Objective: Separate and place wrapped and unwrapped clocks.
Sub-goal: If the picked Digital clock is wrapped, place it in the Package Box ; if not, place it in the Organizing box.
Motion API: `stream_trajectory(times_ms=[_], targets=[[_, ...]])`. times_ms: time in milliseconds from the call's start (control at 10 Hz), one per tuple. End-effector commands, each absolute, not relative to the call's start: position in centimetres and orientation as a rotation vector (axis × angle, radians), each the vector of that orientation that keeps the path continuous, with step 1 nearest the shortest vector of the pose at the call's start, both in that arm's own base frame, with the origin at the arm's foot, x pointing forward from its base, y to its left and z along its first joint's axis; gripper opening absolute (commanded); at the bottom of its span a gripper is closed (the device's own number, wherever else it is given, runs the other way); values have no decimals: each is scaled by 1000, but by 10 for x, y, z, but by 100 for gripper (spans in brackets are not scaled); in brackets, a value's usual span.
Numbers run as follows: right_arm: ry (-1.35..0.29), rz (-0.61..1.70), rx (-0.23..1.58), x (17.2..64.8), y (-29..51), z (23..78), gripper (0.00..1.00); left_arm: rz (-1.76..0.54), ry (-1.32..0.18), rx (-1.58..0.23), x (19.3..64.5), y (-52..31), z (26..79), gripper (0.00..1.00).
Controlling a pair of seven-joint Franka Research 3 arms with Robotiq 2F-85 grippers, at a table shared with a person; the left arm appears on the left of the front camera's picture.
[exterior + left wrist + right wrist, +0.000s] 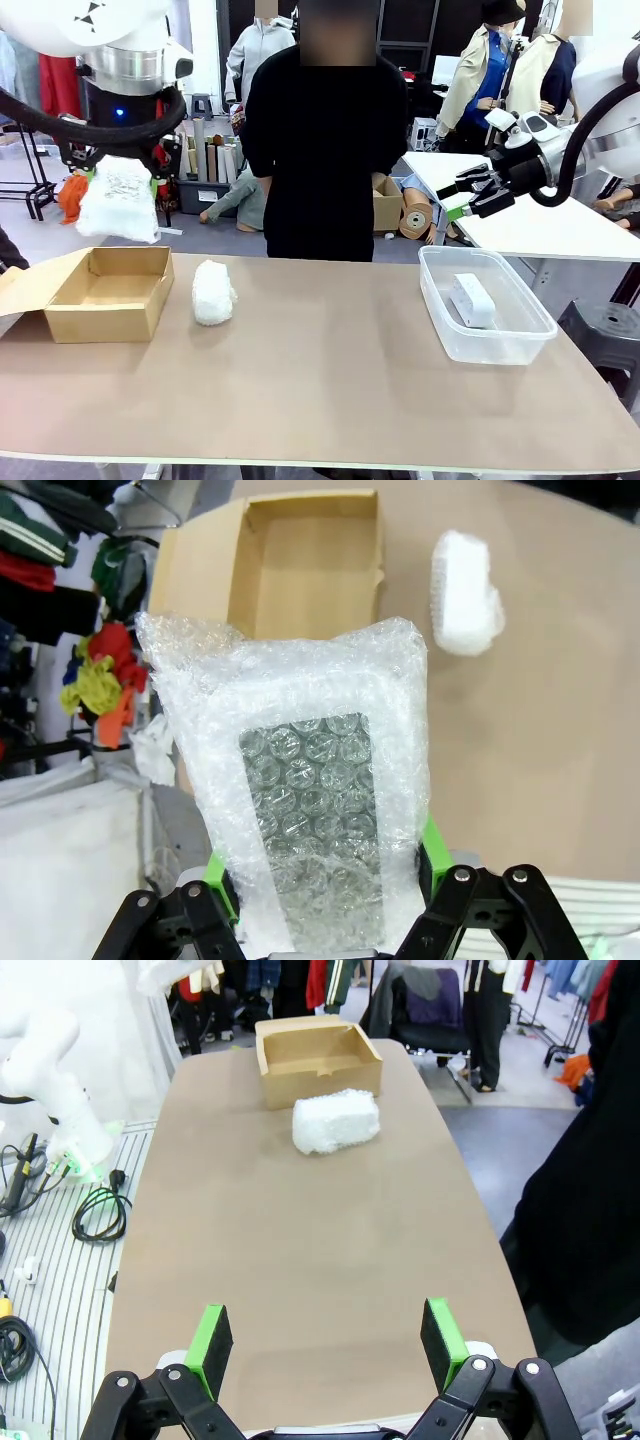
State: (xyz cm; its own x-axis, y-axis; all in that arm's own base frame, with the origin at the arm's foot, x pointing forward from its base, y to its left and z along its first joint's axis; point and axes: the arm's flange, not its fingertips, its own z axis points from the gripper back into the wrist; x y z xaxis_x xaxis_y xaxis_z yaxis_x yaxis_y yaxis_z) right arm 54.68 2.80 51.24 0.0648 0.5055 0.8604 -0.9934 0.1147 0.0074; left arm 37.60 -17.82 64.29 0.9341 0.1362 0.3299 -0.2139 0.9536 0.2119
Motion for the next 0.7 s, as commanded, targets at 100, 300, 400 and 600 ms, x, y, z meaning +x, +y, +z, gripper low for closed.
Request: stream_trajectory(times_ms=[100, 300, 400, 600], targets=[[-836, 1313, 751, 546, 28, 514, 100, 86, -255, 323, 389, -140, 642, 0], [-836, 1313, 751, 546, 28, 514, 100, 109, -246, 364, 412, -102, 625, 0], [-836, 1313, 751, 546, 28, 514, 100, 70, -230, 351, 423, -79, 614, 0], [-836, 1313, 751, 546, 28, 514, 100, 52, -217, 343, 443, -36, 594, 0]])
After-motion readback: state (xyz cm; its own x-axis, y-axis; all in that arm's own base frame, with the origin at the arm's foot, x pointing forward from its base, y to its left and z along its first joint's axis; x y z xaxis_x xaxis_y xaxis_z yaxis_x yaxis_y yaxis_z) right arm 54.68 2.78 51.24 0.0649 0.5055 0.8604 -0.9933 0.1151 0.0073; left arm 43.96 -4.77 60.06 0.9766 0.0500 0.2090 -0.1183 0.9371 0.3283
